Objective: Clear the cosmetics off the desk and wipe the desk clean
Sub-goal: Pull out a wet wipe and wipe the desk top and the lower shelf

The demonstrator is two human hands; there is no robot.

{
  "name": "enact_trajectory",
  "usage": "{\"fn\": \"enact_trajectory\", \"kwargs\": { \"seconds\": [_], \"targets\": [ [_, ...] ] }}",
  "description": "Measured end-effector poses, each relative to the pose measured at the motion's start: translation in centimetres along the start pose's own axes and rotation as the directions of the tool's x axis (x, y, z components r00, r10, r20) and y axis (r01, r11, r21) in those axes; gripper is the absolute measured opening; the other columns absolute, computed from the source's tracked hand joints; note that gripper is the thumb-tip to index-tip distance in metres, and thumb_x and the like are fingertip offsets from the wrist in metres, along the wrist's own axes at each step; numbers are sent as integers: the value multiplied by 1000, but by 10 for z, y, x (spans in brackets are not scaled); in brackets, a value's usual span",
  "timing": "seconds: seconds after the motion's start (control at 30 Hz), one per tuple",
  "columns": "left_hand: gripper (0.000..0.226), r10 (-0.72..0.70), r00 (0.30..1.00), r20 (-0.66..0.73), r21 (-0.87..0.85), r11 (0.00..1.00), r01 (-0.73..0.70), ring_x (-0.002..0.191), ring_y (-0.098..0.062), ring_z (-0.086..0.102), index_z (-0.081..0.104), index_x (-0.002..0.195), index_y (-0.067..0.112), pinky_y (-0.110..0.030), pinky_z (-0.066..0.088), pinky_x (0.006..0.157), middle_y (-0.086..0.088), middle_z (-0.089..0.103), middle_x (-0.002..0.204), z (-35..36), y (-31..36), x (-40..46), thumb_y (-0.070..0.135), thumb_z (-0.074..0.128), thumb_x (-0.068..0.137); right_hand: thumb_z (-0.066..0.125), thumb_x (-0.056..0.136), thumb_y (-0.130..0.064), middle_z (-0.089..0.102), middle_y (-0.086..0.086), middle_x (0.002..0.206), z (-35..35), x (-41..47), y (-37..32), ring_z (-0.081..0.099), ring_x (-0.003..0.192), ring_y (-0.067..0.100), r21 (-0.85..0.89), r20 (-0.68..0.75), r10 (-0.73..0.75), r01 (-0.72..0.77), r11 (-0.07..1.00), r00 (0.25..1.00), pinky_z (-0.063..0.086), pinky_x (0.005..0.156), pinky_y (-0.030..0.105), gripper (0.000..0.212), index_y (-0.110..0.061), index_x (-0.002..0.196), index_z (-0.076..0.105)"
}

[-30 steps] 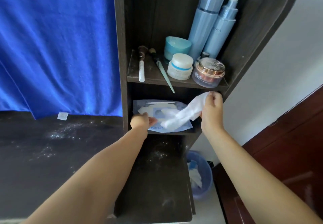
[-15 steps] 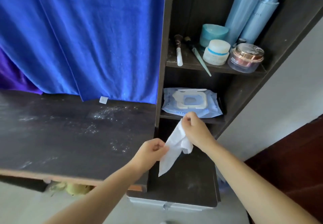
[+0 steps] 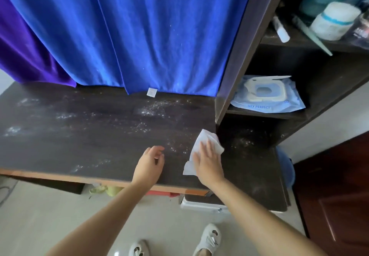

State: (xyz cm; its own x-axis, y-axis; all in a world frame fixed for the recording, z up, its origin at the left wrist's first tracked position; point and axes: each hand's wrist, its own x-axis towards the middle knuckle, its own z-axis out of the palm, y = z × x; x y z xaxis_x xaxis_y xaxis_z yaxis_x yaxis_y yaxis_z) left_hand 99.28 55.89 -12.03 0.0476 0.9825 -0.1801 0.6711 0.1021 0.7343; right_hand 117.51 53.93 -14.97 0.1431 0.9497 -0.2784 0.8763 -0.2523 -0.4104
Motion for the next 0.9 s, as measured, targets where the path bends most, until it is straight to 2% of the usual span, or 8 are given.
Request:
{"fn": "enact_trajectory", "kwargs": {
  "seconds": [0.13,0.27,0.37,0.43,0.53,0.67,0.8,0.9],
  "targets": [
    [22,113,993,-26,219,970,-105,98,-26,55,61,108,10,-32,43,78,-5,59,103,-45,-58,6,12,46,92,-15,79,-48,-6,11,157,38,9,-52,-9,145,23,-252,-65,-22,5,968,998,-14,114,45,79,-13,148,0],
    [41,279,960,18,462,849,-255,97,-34,55,62,105,7,-43,43,86,-12,61,105,-73,-99,30,28,33,85,21,88,-43,44,7,144,73,-3,-116,40,134,21,-322,95,-313,327,888,945,5,111,43,59,-17,136,45],
    [43,331,939,87,542,776,-324,107,-33,50,58,112,6,-47,36,100,-14,58,116,-83,-114,46,28,31,87,31,90,-41,47,0,143,74,-11,-96,41,133,15,-370,165,-429,459,808,888,19,108,42,50,-23,134,46],
    [43,351,932,95,550,762,-343,112,-33,48,57,113,5,-49,33,104,-15,56,120,-84,-116,51,26,32,87,27,91,-42,36,0,149,59,-9,-59,29,139,16,-366,43,-376,364,856,926,18,109,44,53,-22,138,40],
    [42,353,932,87,534,773,-343,115,-31,45,56,114,4,-48,30,106,-15,55,122,-81,-115,54,25,31,87,8,89,-45,13,5,156,32,6,-18,12,145,22,-294,-146,-46,1,956,988,8,117,47,65,-17,146,23],
    [47,314,949,39,531,798,-286,120,-34,43,53,118,2,-48,27,109,-18,52,128,-81,-118,55,27,30,86,19,99,-37,2,10,158,36,46,-59,-1,146,24,-194,-273,238,-295,936,932,0,117,49,54,-16,148,8],
    [51,251,968,-13,550,810,-203,126,-33,40,49,124,3,-51,21,111,-16,49,132,-79,-119,55,29,26,87,10,94,-42,6,8,158,78,51,-136,3,146,24,-264,-34,-248,230,937,968,-4,116,50,60,-16,148,13],
    [50,237,971,-37,559,810,-177,125,-32,41,48,124,3,-53,23,109,-16,50,132,-79,-120,55,28,27,86,23,93,-41,32,6,151,75,37,-126,24,142,22,-284,173,-622,643,711,764,9,116,48,55,-19,141,36]
  ]
}}
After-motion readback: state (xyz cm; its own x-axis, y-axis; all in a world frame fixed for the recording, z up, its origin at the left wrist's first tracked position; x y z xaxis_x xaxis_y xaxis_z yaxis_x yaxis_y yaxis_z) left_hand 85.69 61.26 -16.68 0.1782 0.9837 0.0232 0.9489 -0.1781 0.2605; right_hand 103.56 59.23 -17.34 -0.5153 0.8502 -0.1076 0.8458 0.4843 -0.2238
